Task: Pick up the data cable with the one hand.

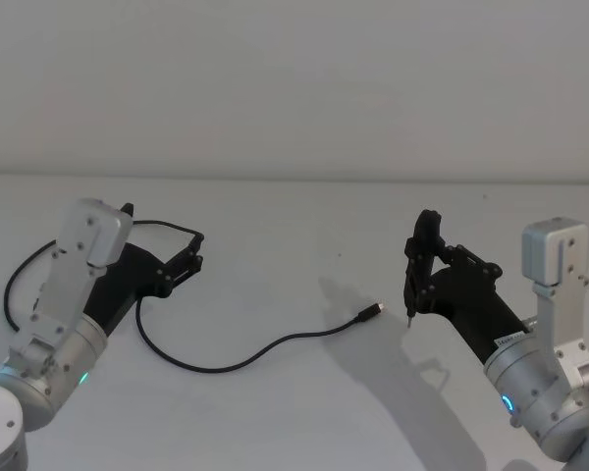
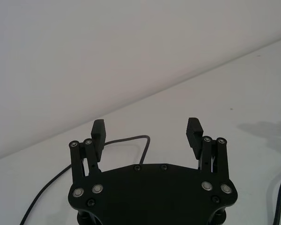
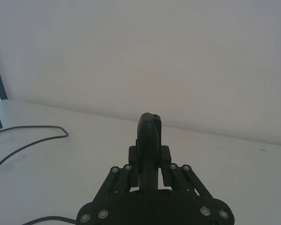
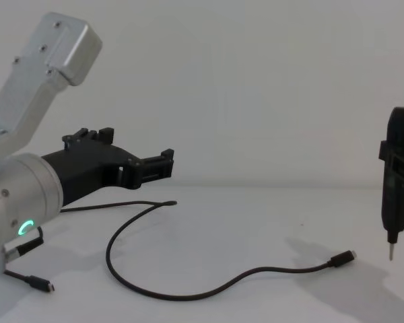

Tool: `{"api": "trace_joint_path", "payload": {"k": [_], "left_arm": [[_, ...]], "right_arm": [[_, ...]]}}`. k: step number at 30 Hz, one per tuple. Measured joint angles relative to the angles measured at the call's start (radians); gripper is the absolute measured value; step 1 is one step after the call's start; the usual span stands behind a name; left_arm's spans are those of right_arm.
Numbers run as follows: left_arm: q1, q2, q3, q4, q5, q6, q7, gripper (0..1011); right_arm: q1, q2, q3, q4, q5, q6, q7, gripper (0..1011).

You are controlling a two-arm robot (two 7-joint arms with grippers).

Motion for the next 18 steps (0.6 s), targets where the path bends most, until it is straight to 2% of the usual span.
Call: {"api": "trace_joint_path", "payload": {"k": [18], "left_arm": [[0.005, 0.0, -0.004, -0.003, -0.001, -0.001, 0.007, 1004]], "right_arm": [[0.0, 0.0, 0.0, 0.0, 0.0, 0.0, 0.0, 275]]}}
